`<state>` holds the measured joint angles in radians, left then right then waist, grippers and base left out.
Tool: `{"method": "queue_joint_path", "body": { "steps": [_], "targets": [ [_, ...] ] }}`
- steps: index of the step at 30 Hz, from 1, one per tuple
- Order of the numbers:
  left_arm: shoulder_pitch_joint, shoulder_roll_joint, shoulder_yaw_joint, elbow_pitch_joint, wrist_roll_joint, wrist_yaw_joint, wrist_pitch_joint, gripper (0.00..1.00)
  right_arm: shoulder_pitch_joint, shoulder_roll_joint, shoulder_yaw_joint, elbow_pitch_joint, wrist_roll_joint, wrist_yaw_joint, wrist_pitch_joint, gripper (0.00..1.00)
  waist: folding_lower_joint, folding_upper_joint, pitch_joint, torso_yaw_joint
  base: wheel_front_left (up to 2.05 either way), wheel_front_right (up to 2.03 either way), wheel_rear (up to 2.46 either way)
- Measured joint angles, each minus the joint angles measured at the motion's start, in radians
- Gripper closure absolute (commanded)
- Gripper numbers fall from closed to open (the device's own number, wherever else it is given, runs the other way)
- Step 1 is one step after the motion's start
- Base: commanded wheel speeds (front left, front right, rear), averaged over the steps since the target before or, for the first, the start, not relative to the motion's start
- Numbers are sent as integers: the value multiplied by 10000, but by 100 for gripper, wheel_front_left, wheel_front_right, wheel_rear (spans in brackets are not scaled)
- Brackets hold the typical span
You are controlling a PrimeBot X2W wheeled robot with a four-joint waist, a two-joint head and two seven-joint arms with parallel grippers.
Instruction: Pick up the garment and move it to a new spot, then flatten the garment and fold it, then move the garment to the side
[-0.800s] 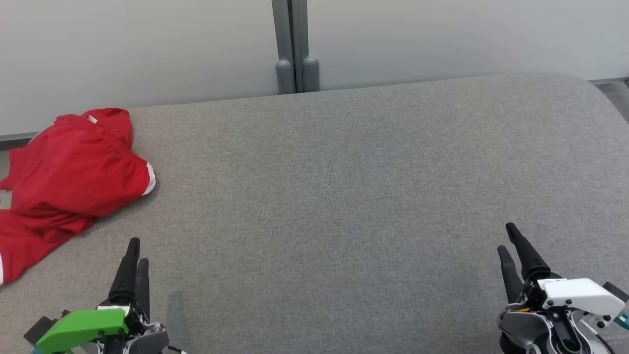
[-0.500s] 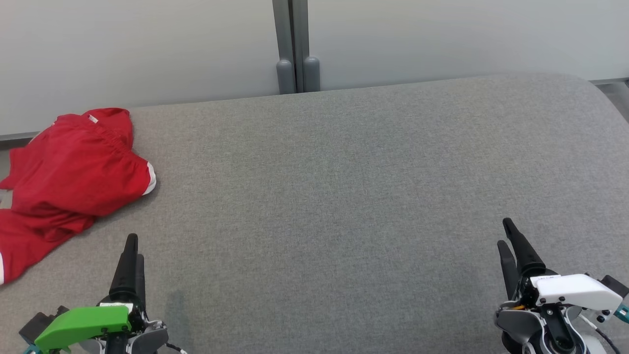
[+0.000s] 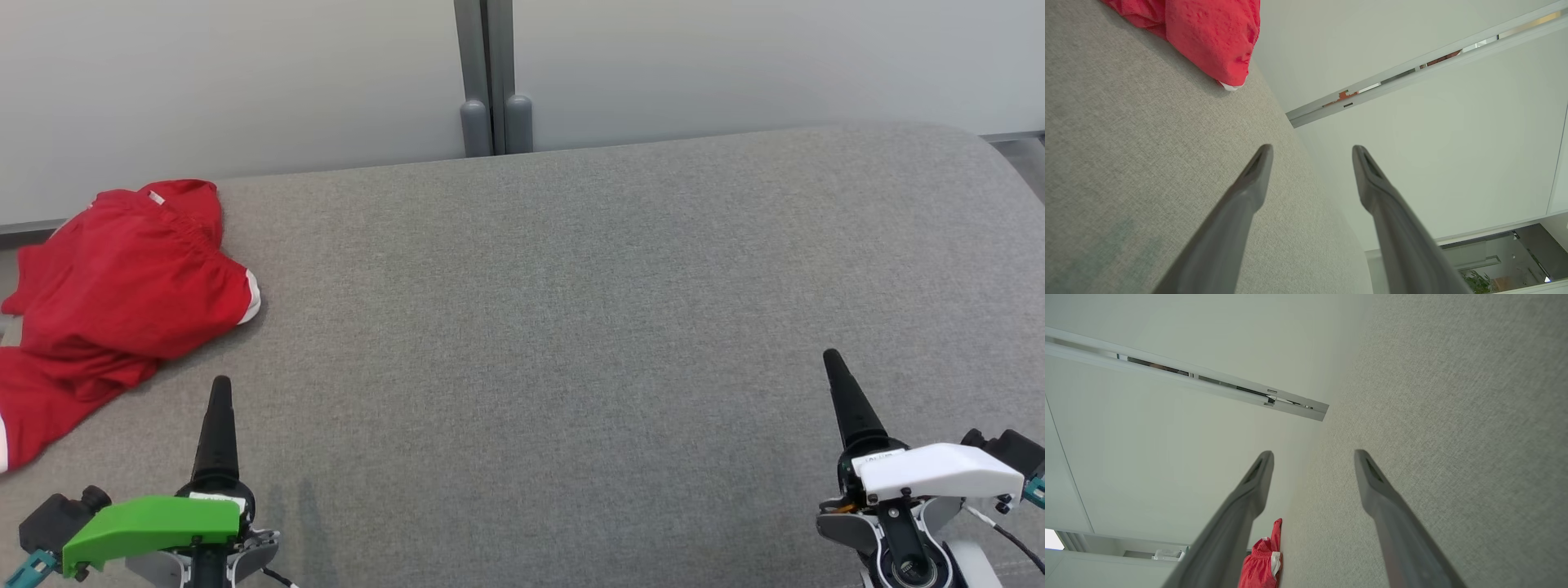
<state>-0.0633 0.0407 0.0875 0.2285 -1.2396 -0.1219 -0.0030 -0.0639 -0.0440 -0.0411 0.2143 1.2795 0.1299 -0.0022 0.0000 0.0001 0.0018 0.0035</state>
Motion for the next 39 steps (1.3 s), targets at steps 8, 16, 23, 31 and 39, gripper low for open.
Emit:
{"method": "queue_joint_path", "body": {
  "steps": [8, 16, 23, 31, 39],
  "targets": [
    [2, 2, -84, -184, 1730, 77, -311, 0, 0, -36, 151, -192, -1492, 0, -309, 0, 0, 0, -4, 14, 0, 0, 0],
    [8, 10, -167, -288, 3218, 90, -600, 0, 6, -50, 324, -230, -2882, 0, -593, 0, 0, 0, -1, 44, 0, 0, 0],
    [132, 21, -259, -376, 4408, 165, -803, 0, 28, -48, 529, -291, -3960, 0, -800, 0, 0, 0, -5, 49, 0, 0, 0],
    [182, 27, -378, -493, 5528, 188, -1055, 0, 127, -46, 677, -322, -5145, 0, -1066, 0, 0, 0, -1, 94, 0, 0, 0],
    [183, 69, -489, -382, 6504, 253, -1290, 0, 130, -42, 803, -305, -6220, 2, -1285, 0, 0, 0, 4, 150, 0, 0, 0]
  ]
}}
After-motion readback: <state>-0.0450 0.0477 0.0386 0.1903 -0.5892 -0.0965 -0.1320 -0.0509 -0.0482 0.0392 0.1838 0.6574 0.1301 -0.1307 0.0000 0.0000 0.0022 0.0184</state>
